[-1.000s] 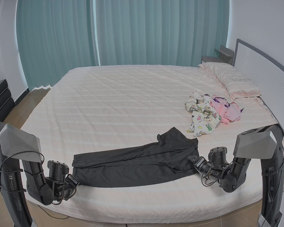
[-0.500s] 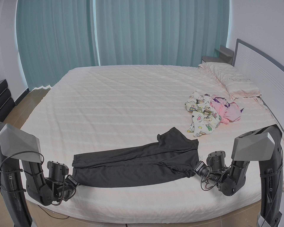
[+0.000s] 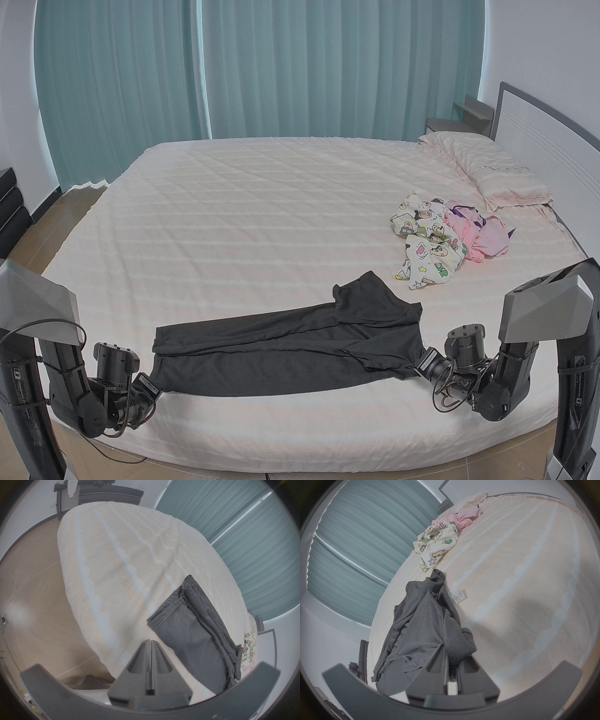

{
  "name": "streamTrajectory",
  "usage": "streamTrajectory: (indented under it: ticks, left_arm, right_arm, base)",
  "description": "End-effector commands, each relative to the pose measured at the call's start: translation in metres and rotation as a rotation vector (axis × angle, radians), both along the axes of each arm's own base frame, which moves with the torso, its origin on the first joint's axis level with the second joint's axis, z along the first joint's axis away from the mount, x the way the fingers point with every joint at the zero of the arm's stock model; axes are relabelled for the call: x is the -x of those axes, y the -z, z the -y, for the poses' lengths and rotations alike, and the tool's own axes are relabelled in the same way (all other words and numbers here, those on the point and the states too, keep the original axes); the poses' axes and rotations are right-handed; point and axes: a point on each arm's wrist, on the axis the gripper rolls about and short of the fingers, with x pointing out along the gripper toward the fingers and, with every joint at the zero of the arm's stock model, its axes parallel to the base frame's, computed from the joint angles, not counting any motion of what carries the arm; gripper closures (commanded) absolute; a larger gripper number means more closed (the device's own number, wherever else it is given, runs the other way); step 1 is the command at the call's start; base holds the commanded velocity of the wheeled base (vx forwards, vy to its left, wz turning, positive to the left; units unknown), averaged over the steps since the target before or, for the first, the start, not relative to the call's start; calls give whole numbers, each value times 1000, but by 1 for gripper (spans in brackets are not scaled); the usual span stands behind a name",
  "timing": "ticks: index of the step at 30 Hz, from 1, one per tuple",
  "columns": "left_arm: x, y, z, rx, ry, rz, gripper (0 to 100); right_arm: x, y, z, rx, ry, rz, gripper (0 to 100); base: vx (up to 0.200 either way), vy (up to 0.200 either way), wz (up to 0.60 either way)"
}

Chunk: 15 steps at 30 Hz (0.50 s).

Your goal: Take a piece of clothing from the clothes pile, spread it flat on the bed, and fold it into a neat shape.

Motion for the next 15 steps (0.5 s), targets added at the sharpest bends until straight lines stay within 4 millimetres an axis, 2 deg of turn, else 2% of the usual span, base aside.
streamTrajectory:
  ticks: [1,15]
  left_arm:
    - [3,-2,-1,-2,0,-1,100]
    - [16,-10,-10,6,68,-20,100]
  right_arm:
    - [6,-5,1,1,-4,-3,100]
    - [30,-10,3,23,-44,-59,100]
  base:
    - [0,0,0]
    - [0,0,0]
